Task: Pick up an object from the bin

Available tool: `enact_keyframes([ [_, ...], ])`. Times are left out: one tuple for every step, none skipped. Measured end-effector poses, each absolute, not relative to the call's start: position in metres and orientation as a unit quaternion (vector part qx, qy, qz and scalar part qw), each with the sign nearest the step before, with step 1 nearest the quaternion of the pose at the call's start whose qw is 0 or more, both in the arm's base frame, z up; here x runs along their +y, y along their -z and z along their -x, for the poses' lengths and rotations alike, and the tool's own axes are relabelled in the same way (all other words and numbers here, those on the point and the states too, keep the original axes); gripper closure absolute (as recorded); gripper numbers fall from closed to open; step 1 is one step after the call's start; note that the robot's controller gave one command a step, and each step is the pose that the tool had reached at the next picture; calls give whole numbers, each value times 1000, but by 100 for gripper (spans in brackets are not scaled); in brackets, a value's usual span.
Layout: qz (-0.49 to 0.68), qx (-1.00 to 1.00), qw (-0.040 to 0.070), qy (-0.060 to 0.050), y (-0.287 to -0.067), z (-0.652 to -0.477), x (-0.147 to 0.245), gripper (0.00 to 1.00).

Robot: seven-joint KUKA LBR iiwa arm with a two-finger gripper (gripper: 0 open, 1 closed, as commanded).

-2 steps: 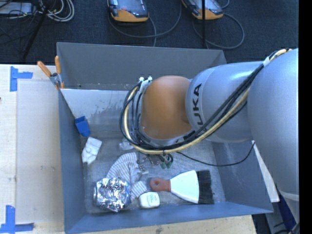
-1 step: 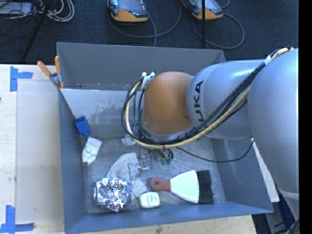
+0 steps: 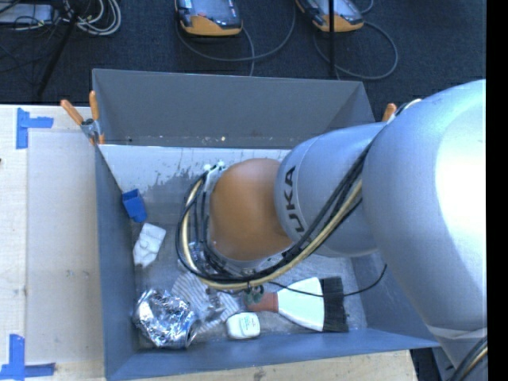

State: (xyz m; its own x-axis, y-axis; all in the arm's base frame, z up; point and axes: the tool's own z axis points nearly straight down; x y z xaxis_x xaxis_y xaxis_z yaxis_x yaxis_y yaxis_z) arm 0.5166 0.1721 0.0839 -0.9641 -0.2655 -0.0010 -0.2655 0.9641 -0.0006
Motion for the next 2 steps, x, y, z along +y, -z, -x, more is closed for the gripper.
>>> enact_keyframes([
  [135, 991, -9, -2, -77, -509, 181, 100],
  [133, 991, -8, -3, -77, -514, 180, 100],
])
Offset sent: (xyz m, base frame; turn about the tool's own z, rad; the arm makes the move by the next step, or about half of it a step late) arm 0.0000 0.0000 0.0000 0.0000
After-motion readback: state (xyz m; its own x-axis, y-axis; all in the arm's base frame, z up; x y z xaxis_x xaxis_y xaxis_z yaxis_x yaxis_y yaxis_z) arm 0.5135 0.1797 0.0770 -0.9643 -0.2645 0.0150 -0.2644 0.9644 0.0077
